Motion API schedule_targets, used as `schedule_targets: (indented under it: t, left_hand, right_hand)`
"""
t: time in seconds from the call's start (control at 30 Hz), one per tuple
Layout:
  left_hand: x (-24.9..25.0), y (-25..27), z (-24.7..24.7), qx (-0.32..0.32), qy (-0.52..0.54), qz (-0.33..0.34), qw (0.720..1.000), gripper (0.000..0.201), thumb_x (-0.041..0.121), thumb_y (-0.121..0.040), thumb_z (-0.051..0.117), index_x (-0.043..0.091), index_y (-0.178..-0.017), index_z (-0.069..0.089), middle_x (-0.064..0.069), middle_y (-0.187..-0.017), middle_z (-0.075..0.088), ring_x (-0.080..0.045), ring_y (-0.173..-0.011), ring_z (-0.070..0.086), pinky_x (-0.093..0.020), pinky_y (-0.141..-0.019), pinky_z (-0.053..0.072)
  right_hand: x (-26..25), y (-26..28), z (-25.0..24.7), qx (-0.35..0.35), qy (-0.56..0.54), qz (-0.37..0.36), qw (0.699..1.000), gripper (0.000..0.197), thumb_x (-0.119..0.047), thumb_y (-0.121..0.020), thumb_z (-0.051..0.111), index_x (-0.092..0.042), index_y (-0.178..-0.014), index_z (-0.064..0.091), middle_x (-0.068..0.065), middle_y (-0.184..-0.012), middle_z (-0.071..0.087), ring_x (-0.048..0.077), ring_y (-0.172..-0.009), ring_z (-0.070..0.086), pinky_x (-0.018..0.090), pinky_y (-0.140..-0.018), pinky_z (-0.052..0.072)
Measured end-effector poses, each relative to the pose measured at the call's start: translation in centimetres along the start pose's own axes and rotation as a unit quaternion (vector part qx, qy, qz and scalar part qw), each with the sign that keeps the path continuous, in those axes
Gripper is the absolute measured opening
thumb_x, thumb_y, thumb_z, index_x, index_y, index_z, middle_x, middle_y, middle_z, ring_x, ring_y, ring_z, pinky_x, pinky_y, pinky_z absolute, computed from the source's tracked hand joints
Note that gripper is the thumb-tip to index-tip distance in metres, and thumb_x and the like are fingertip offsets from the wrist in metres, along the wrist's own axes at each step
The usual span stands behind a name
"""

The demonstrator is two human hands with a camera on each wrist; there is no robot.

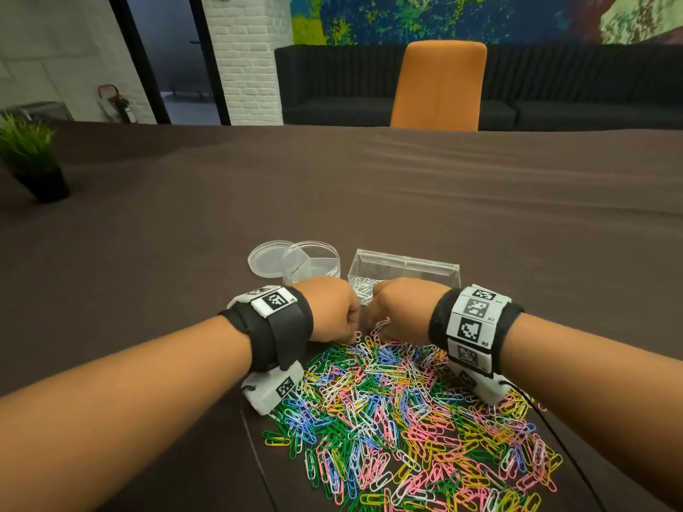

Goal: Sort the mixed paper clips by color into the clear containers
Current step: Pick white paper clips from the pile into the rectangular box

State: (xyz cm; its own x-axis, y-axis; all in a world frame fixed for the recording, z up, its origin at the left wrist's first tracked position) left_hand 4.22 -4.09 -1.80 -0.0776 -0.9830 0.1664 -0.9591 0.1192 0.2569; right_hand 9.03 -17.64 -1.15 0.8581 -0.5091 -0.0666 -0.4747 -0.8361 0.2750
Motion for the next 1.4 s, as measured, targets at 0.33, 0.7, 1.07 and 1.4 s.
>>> schedule_targets:
  t: [0.33, 0.7, 1.07, 1.4]
  left_hand:
    - [-1.0, 0.5, -1.4, 0.027, 0.094, 0.001, 0.995, 0.009, 0.026, -0.091, 0.066, 0.019, -0.084, 0.069, 0.013, -0.071, 0.062, -0.001, -0.065, 0.057, -0.017, -0.06, 0.043]
    - [-0.8, -4.2, -5.1, 0.12, 0.297, -0.075, 0.944, 0.006, 0.011, -0.086, 0.07, 0.008, -0.086, 0.075, -0.012, -0.073, 0.074, -0.02, -0.06, 0.064, -0.037, -0.07, 0.06]
    - [-2.1, -0.8, -5.7, 0.167, 0.108, -0.05, 0.979, 0.009, 0.02, -0.084, 0.07, 0.026, -0.082, 0.076, 0.016, -0.065, 0.064, 0.004, -0.057, 0.054, -0.02, -0.065, 0.044]
    - [-2.8, 2.0, -0.3, 0.015, 0.007, -0.055, 0.998, 0.011, 0.02, -0.085, 0.069, 0.023, -0.093, 0.075, 0.011, -0.083, 0.069, -0.012, -0.08, 0.063, -0.021, -0.071, 0.047]
  right_hand:
    - [1.1, 0.6, -0.1, 0.027, -0.06, 0.033, 0.997, 0.007, -0.026, -0.094, 0.059, -0.022, -0.093, 0.064, -0.006, -0.094, 0.066, 0.015, -0.082, 0.06, 0.028, -0.074, 0.047]
    - [5.2, -2.1, -5.0, 0.187, -0.298, 0.135, 0.926, 0.004, -0.024, -0.084, 0.075, -0.023, -0.085, 0.078, -0.006, -0.068, 0.071, 0.009, -0.061, 0.062, 0.026, -0.063, 0.055]
    - [4.5, -0.7, -4.8, 0.211, -0.165, 0.133, 0.954, 0.005, -0.022, -0.085, 0.072, -0.026, -0.087, 0.074, -0.012, -0.084, 0.068, 0.009, -0.08, 0.064, 0.024, -0.076, 0.051]
    - [0.9, 0.7, -0.2, -0.029, 0.042, 0.072, 0.996, 0.02, -0.011, -0.091, 0.054, -0.021, -0.099, 0.069, -0.002, -0.085, 0.06, 0.021, -0.078, 0.054, 0.027, -0.068, 0.042]
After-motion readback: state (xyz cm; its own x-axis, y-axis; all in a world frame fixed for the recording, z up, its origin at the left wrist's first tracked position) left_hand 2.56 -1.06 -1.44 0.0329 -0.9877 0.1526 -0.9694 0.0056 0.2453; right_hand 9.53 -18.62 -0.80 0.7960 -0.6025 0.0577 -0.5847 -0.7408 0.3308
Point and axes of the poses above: each hand's wrist, its own y-axis away from the middle knuckle, its own z-axis out of the palm, x = y × z, the point moved 2 cm from there along -y, towards the middle knuckle
